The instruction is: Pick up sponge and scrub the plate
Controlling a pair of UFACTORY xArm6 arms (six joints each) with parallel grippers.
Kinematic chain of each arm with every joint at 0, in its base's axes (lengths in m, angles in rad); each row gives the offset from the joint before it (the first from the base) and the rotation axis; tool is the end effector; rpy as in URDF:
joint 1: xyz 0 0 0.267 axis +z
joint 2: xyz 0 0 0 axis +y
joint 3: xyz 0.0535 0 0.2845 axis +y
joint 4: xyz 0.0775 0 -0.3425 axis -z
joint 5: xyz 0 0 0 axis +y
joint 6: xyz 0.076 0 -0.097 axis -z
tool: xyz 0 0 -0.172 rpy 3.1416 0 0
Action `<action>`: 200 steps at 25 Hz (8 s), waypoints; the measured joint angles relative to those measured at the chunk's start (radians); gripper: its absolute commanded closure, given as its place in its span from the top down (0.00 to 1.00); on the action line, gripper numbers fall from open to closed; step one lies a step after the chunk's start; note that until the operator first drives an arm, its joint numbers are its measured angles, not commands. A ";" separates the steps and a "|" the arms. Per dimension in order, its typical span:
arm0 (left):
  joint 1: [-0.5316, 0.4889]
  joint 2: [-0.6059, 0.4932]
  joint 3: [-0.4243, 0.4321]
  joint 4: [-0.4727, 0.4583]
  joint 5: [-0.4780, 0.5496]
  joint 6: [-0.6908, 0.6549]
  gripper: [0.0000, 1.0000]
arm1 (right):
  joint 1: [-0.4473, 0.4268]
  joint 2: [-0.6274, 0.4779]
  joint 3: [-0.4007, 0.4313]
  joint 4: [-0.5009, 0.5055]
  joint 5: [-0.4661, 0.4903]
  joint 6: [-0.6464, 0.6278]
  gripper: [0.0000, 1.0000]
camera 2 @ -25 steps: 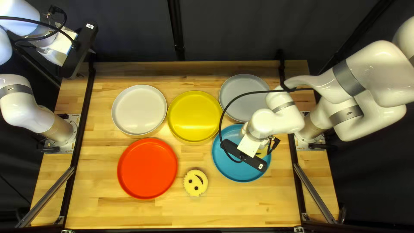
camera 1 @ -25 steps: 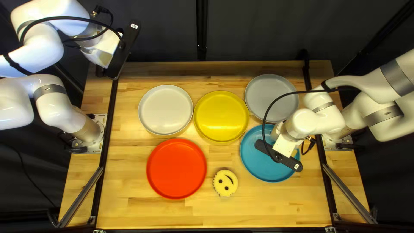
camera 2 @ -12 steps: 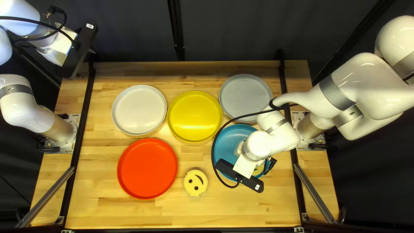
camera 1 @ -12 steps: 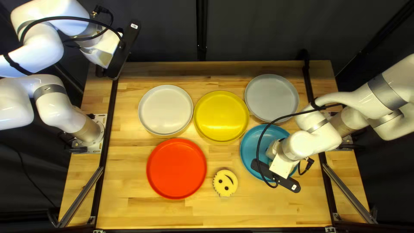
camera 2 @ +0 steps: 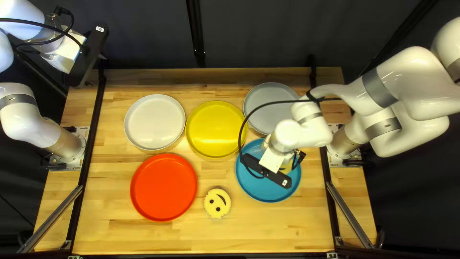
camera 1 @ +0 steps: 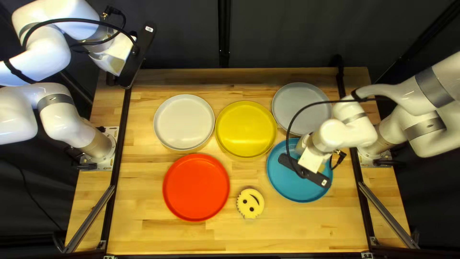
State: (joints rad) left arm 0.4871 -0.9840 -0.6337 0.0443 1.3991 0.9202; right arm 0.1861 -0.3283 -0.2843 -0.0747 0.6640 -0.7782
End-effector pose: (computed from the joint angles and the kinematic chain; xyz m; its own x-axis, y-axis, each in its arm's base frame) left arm 0.2278 0.1333 0.3167 0.8982 -0.4290 0.0960 -0.4049 -0.8924 -0.1992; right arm 0.2782 0.0443 0.0455 0.5183 0.8525 -0.0676 0.8542 -0.5199 -0.0064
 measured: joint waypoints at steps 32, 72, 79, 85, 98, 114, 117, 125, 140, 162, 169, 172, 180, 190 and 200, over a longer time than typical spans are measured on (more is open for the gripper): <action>0.000 0.000 0.000 0.000 0.000 0.000 1.00 | -0.085 0.109 -0.093 0.056 -0.019 -0.111 0.00; 0.000 0.000 0.000 0.000 0.000 0.000 1.00 | 0.001 0.190 -0.193 0.082 -0.004 -0.048 0.00; 0.000 0.000 0.000 0.000 0.000 0.000 1.00 | 0.165 0.327 -0.330 0.011 -0.014 0.093 0.00; 0.000 0.000 0.000 0.000 0.000 0.000 1.00 | 0.124 0.319 -0.305 -0.007 -0.027 0.051 0.00; 0.000 0.000 0.000 0.000 0.000 0.000 1.00 | -0.060 0.242 -0.231 0.056 -0.026 -0.119 0.00; 0.000 0.000 0.000 0.000 0.000 0.000 1.00 | 0.113 0.387 -0.387 -0.015 -0.025 0.036 0.00; 0.000 0.000 0.000 0.000 0.000 0.000 1.00 | 0.064 0.380 -0.362 -0.006 -0.041 -0.015 0.00; 0.000 0.000 0.000 0.000 0.000 0.000 1.00 | -0.049 0.318 -0.278 0.037 -0.057 -0.124 0.00; 0.000 0.000 0.000 0.000 0.000 0.000 1.00 | 0.098 0.278 -0.285 0.019 -0.002 0.052 0.00; 0.000 0.000 0.000 0.000 0.000 0.000 1.00 | -0.026 0.203 -0.183 -0.024 -0.033 -0.056 0.00; 0.000 0.000 0.000 0.000 0.000 0.000 1.00 | -0.048 0.149 -0.145 -0.007 -0.011 -0.066 0.00; 0.000 0.000 0.000 0.000 0.000 0.000 1.00 | 0.014 0.160 -0.165 -0.004 -0.003 -0.005 0.00; 0.000 0.000 0.000 0.000 0.000 0.000 1.00 | 0.169 0.296 -0.298 -0.010 -0.010 0.131 0.00; 0.000 0.000 0.000 0.000 0.000 0.000 1.00 | 0.218 0.285 -0.273 -0.009 -0.021 0.157 0.00; 0.000 0.000 0.000 0.000 0.000 0.000 1.00 | 0.259 0.218 -0.228 0.007 0.014 0.212 0.00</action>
State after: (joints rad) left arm 0.4871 -0.9840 -0.6337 0.0443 1.3991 0.9202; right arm 0.4448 -0.1103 -0.5126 -0.0681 0.6785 -0.5662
